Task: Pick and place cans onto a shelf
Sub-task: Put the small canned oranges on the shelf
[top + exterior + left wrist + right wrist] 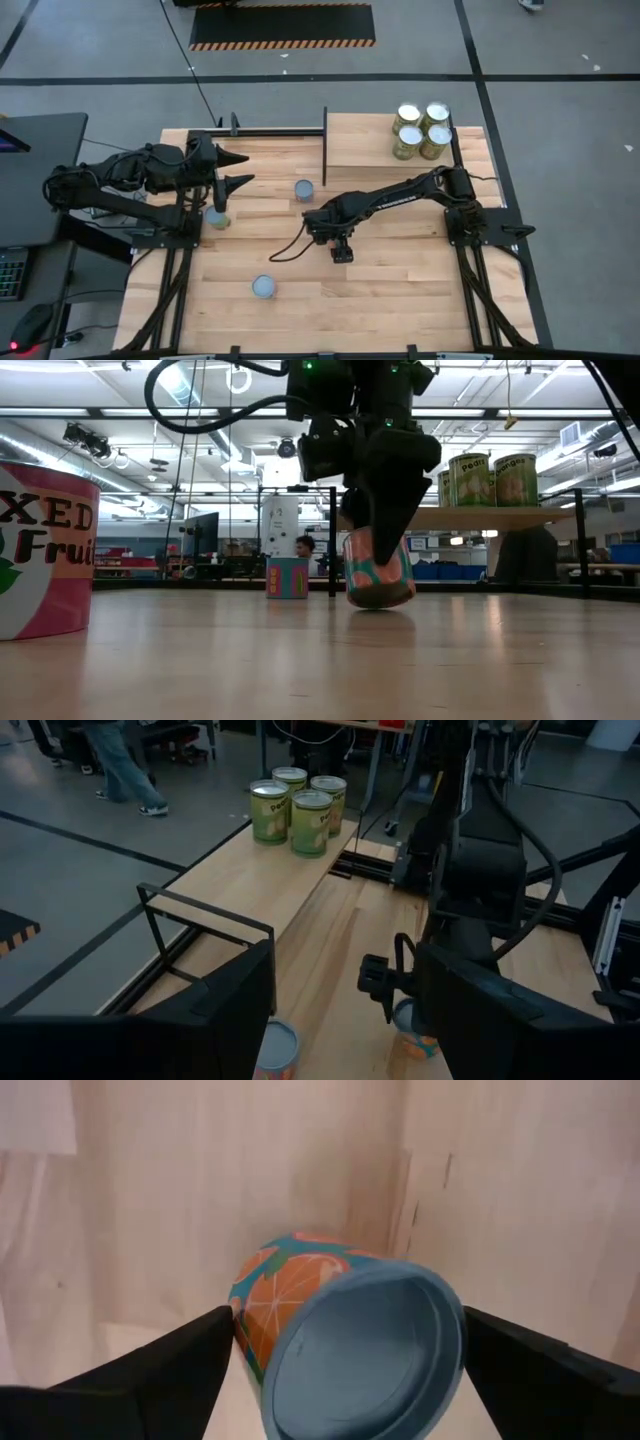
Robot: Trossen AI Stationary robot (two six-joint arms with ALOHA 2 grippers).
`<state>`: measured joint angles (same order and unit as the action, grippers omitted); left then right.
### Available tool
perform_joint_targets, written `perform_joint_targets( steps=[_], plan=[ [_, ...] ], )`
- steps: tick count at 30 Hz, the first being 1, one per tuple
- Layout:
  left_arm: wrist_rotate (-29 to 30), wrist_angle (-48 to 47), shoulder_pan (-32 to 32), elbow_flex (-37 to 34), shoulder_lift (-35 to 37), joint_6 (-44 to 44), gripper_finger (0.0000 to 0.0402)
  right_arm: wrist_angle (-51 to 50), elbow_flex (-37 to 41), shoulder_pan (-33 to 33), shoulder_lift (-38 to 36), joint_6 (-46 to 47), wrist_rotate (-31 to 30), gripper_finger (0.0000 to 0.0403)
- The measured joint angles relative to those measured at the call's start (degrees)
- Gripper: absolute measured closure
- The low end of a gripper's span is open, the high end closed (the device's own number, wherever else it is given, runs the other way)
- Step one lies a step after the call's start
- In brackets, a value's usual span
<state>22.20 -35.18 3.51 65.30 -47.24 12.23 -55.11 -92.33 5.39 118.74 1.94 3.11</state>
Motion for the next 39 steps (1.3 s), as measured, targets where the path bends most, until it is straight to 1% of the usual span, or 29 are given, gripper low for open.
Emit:
perform_joint_targets(
  steps=[6,11,15,17,19,24,26,28,30,34,36,39],
  plan=[
    [0.0,0.0,0.0,0.0,0.0,0.0,0.0155,-2.4,-1.0,0.4,-0.1,1.3,0.6,0.0023],
    [0.0,0.0,0.0,0.0,0.0,0.0,0.0155,-3.3,-1.5,0.4,-0.2,0.0,1.7,0.0024],
    [0.0,-0.2,0.0,0.0,0.0,0.0,0.0155,-2.6,-1.1,0.3,0.3,-1.6,1.7,0.0033],
    [0.0,-0.3,0.0,0.0,0.0,0.0,0.0155,-0.7,-0.2,0.1,0.3,-1.8,1.6,0.0042],
    [0.0,-0.3,0.0,0.0,0.0,0.0,0.0155,-1.0,-0.1,-0.1,0.3,-1.5,1.2,0.0056],
    [0.0,-0.4,0.0,0.0,0.0,-1.2,0.0155,-0.7,-0.2,-0.3,0.3,2.3,0.9,0.0104],
    [0.0,-0.4,0.0,0.0,0.0,-2.1,0.0155,-2.0,-1.1,-0.4,0.3,5.0,1.0,0.0113],
    [0.0,-0.4,0.0,0.0,0.0,-2.6,0.0155,-5.0,-4.0,-0.7,0.3,8.9,1.2,0.0113],
    [0.0,-0.4,0.0,0.0,0.0,-2.9,0.0155,-9.3,-9.1,-1.2,0.3,13.2,1.6,0.0113],
    [0.0,-0.3,0.0,0.0,0.1,-4.3,0.0155,-20.0,-23.7,-2.8,0.3,20.7,1.5,0.0111],
    [0.0,0.0,0.0,0.0,0.1,-5.4,0.0155,-25.0,-31.4,-4.0,0.3,24.4,0.1,0.0105],
    [0.0,0.6,-0.4,0.0,0.1,-6.6,0.0155,-30.4,-41.3,-6.8,0.2,31.0,-3.9,0.0104]
  ],
)
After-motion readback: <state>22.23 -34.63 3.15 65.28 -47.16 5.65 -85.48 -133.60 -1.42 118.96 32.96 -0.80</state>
